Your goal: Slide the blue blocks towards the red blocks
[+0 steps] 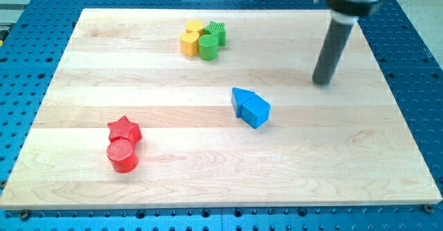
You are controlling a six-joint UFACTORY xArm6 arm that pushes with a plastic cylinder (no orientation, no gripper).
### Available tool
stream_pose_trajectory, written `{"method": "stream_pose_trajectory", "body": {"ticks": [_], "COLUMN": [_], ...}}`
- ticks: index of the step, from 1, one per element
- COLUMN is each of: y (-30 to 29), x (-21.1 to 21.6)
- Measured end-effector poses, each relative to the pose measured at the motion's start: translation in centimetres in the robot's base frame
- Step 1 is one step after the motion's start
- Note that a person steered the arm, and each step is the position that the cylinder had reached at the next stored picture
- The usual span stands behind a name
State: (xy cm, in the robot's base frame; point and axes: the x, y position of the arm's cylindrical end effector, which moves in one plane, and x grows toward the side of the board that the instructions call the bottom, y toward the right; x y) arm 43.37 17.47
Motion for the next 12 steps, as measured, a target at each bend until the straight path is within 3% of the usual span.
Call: {"method": "stream_pose_trajectory", "body": {"ticks": [2, 4, 6, 10, 11, 12], "y": [-7.0, -7.4, -11.4, -16.8, -17.2, -13.8], "x": [4.8, 11.0, 2.5, -8.6, -8.1, -5.5]}}
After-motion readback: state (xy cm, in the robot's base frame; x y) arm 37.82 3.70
